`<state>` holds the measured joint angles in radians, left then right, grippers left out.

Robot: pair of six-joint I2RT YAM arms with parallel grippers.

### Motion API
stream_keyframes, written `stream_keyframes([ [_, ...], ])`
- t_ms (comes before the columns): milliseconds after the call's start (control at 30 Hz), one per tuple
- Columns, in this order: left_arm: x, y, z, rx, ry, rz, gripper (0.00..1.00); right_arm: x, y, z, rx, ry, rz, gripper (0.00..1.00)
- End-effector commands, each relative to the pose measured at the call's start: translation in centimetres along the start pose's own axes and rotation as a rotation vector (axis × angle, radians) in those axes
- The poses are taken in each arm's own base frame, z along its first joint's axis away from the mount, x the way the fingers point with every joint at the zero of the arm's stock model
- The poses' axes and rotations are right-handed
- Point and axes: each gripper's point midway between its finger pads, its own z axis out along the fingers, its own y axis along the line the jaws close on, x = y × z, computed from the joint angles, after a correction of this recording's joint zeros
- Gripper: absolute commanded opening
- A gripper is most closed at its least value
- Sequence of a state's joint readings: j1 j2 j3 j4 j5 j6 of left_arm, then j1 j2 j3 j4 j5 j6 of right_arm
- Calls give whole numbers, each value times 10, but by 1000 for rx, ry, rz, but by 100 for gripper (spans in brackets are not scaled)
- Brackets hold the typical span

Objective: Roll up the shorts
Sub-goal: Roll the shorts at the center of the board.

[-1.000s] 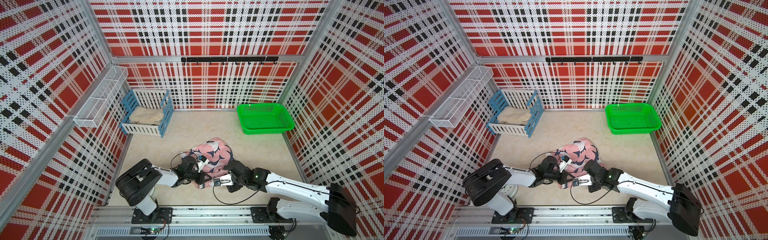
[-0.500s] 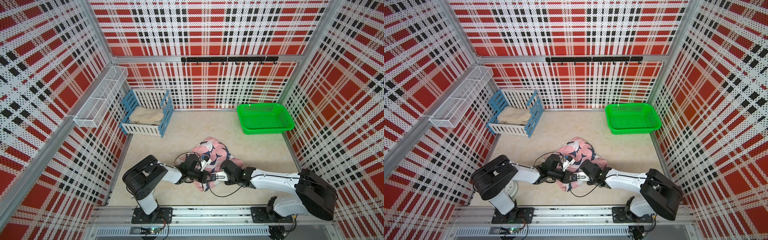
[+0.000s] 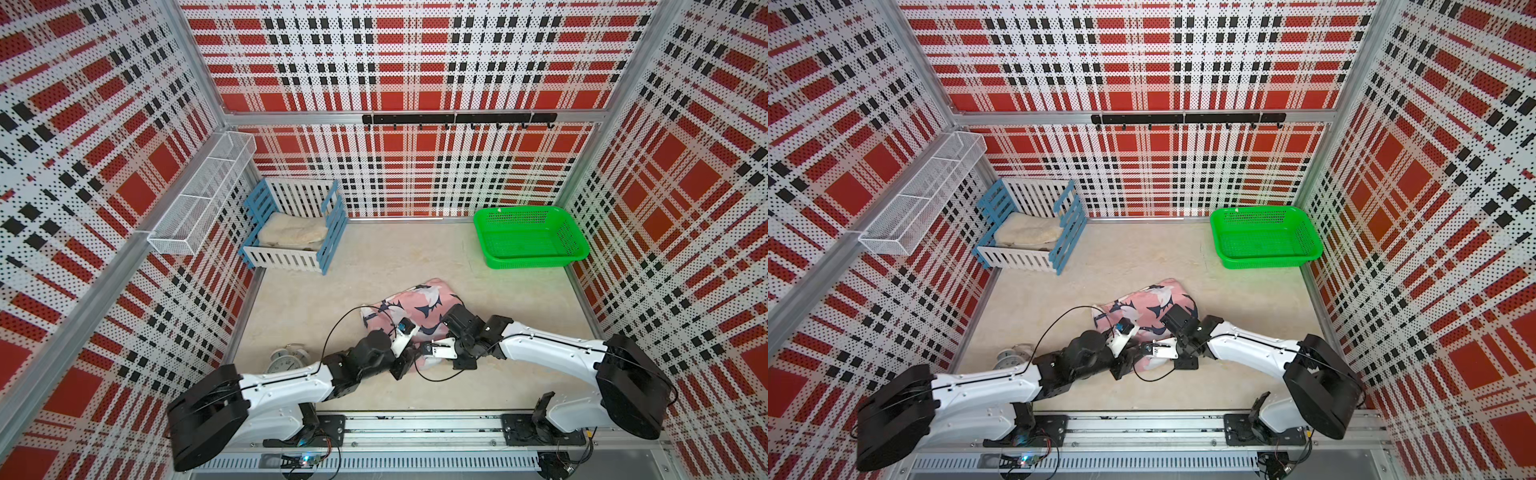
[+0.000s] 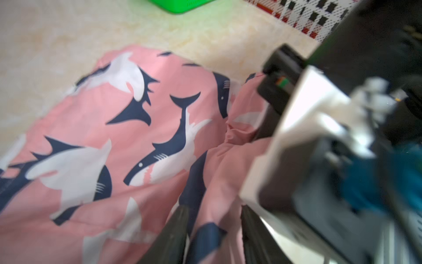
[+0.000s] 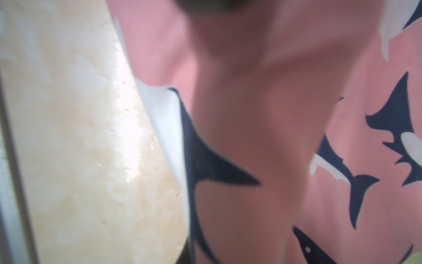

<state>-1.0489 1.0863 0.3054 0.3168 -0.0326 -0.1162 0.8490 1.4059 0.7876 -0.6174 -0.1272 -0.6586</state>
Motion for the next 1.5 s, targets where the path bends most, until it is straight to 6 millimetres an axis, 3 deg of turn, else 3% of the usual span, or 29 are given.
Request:
stream_keyframes([
  [0, -38, 0, -30, -97, -253, 188, 45, -14, 25, -14, -193, -78, 149, 0],
  [200, -40, -9, -65, -118, -397, 259, 46, -26, 28, -25, -388, -159, 335, 0],
  [300, -33, -17, -69, -135, -394, 344, 57, -27, 30, -23, -464, -150, 395, 0],
  [533, -6, -42, -41, -194, -193, 653, 57, -26, 27, -9, -568, -85, 481, 0],
  [767, 25, -55, -24, -293, -38, 880, 58, -47, 35, -14, -690, -177, 489, 0],
  [900, 36, -42, -18, -375, 43, 908, 62, -51, 39, -10, -745, -175, 501, 0],
  [933, 39, -39, -16, -398, 64, 922, 71, -51, 40, -9, -751, -174, 503, 0],
  [967, 40, -35, -14, -425, 83, 929, 72, -51, 41, -9, -755, -173, 505, 0],
  [1167, 47, -27, -1, -438, 135, 936, 72, -58, 46, -13, -775, -182, 501, 0],
  [1400, 36, -5, 4, -583, 163, 1016, 71, -66, 59, -12, -824, -166, 496, 2],
  [1467, 41, -12, 13, -517, 165, 1057, 71, -66, 58, -9, -833, -151, 502, 2],
])
